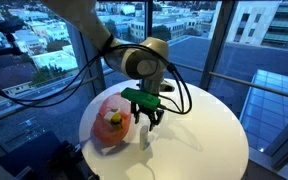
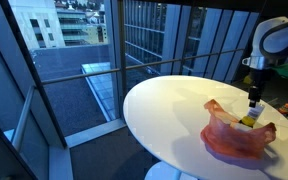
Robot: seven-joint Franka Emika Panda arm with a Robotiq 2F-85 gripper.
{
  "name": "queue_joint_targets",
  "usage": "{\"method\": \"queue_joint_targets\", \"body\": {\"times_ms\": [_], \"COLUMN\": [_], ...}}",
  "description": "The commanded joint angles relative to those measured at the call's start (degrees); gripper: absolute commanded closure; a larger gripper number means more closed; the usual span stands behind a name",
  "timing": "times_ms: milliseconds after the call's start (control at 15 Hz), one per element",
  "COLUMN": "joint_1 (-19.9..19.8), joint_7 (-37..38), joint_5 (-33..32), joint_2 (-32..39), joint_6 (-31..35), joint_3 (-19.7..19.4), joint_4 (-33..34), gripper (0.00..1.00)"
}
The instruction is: Remove one white bottle from the plastic bag and put it on the table.
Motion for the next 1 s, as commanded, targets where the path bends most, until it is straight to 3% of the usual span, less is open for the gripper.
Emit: {"method": "queue_joint_targets", "body": {"times_ms": [0, 400, 733, 933], "joint_1": [-0.14, 2.68, 4.40, 4.51], "joint_7": [-3.61, -0.57, 2.33, 1.07], "joint_5": [2.89, 3.43, 2.91, 3.24], "joint_2": [-6.11, -12.51, -14.83, -14.46], "joint_6": [-5.33, -22.28, -28.19, -26.61], "joint_3": [1.70, 2.75, 2.97, 2.70], "joint_4": [-0.81, 3.56, 6.02, 5.17], "gripper": [0.00, 0.00, 0.00, 0.00]}}
